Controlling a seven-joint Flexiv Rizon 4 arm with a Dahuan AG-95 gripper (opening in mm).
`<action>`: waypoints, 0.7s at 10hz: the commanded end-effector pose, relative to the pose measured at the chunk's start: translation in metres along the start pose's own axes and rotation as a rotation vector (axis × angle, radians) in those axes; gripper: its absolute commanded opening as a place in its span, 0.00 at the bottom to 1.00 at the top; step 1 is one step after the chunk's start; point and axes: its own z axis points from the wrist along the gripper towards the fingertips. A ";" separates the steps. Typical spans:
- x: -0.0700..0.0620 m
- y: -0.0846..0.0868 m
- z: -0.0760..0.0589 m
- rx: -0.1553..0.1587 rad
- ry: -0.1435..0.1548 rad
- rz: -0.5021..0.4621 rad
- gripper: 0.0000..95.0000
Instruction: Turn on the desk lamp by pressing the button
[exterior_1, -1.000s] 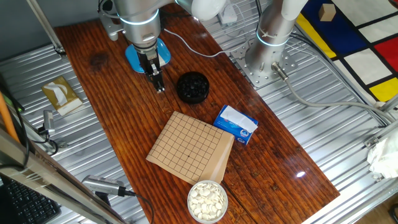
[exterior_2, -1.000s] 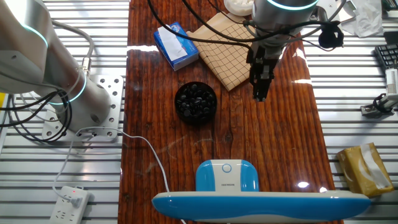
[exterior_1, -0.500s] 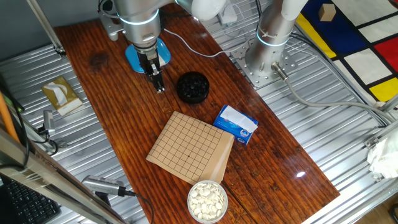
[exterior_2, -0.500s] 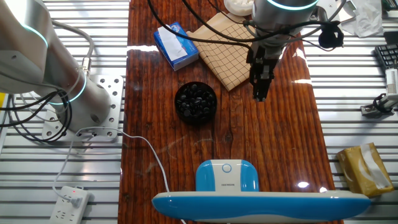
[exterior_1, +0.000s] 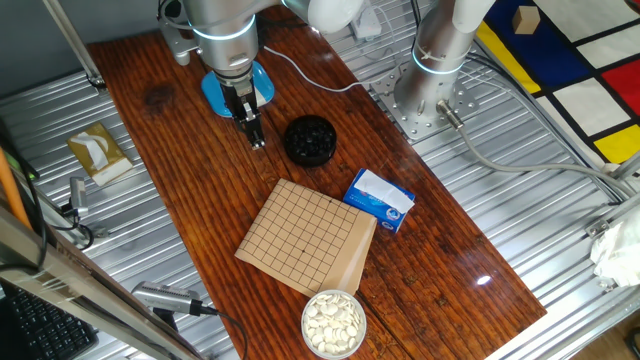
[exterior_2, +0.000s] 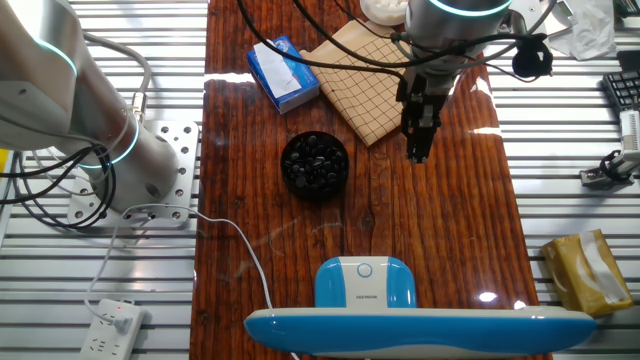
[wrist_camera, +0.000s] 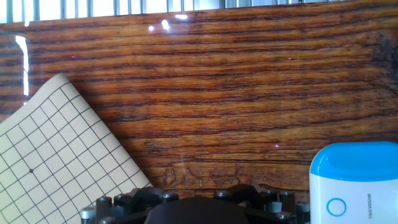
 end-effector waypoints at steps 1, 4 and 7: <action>0.000 0.000 0.000 -0.038 -0.028 -0.229 0.00; 0.000 0.000 0.000 -0.018 -0.024 -0.232 0.00; 0.000 0.000 0.000 -0.012 -0.023 -0.233 0.00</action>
